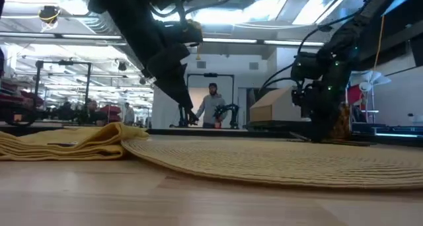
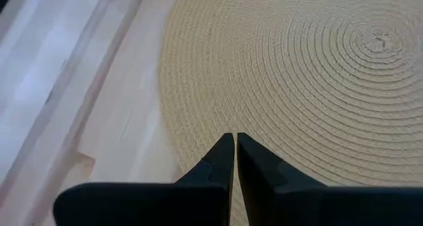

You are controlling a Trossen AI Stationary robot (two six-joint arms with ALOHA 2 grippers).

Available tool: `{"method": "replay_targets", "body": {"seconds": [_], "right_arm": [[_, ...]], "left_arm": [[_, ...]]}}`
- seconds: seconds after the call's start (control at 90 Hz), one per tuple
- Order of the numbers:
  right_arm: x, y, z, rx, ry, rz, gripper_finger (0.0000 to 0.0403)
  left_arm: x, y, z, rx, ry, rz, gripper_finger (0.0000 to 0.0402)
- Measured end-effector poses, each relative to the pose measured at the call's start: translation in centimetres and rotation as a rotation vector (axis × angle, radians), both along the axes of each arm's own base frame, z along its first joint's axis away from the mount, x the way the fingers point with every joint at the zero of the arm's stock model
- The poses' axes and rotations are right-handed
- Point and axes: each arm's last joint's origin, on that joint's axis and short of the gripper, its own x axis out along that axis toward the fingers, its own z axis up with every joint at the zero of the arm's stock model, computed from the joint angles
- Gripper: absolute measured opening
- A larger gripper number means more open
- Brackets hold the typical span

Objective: Set table place
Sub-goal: Put the black table knife on the right of the yellow placemat

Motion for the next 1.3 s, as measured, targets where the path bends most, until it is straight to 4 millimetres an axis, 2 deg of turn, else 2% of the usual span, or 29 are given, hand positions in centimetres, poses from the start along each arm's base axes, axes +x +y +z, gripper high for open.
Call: {"method": "replay_targets", "body": {"seconds": [0.3,0.556,0.844,0.944,1.167,1.3], "right_arm": [[0.6,-0.5,0.3,-0.069,-0.073,0.047,0.0001],[0.3,0.0,1.4,-0.038,-0.129,0.075,0.0004],[0.4,0.2,1.7,0.004,-0.172,0.119,0.0001],[0.8,0.0,2.2,0.006,-0.175,0.147,0.0015],[1.8,-0.8,4.2,-0.010,-0.185,0.230,0.0076],[1.6,-0.6,4.7,0.001,-0.135,0.325,0.0099]], "left_arm": [[0.0,0.0,0.0,0.000,0.002,0.000,0.0001],[0.0,0.0,0.0,-0.003,-0.007,0.002,0.0001],[0.2,0.0,0.1,-0.007,-0.020,-0.003,0.0001],[0.2,-0.1,0.1,-0.008,-0.019,-0.006,0.0001],[0.1,-0.1,0.1,-0.007,-0.018,-0.008,0.0001],[0.1,-0.1,0.1,-0.007,-0.017,-0.008,0.0001]]}}
